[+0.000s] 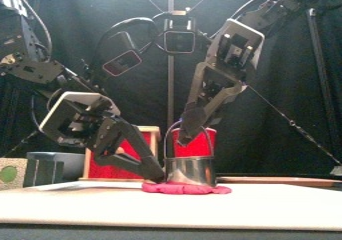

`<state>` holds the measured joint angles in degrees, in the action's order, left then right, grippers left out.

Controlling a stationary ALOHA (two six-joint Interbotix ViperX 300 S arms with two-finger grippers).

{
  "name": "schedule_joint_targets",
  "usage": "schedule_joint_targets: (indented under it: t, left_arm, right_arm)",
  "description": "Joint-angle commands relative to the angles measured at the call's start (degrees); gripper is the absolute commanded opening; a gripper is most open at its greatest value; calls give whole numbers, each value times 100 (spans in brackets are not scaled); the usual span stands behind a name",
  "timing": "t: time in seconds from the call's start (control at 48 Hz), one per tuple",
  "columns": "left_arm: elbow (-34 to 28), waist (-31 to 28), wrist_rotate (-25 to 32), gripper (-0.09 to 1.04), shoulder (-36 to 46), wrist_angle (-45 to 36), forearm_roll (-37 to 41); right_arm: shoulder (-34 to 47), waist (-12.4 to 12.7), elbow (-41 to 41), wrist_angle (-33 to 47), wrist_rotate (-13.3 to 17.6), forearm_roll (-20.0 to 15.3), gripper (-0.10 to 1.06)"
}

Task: Get the cutter from the drawer then cut the dough then place the extra dough in the bowl
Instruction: Cut the dough

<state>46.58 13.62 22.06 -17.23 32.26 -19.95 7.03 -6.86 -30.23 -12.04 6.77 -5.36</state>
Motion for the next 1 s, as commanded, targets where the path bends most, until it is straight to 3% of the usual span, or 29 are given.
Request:
schedule_joint_targets:
  t: [0.021, 0.479, 1.0]
  left_arm:
    - [-149, -9, -9, 55, -62, -62, -9]
    - [-158, -9, -18, 55, -141, -185, -97]
    - [-158, -9, -18, 55, -176, -396, -176]
  right_arm:
    - [-167, 18, 141, 18, 9, -9, 74]
    - [-193, 0, 281, -325, 0, -9, 49]
    - [-896, 88, 281, -694, 18, 457, 48]
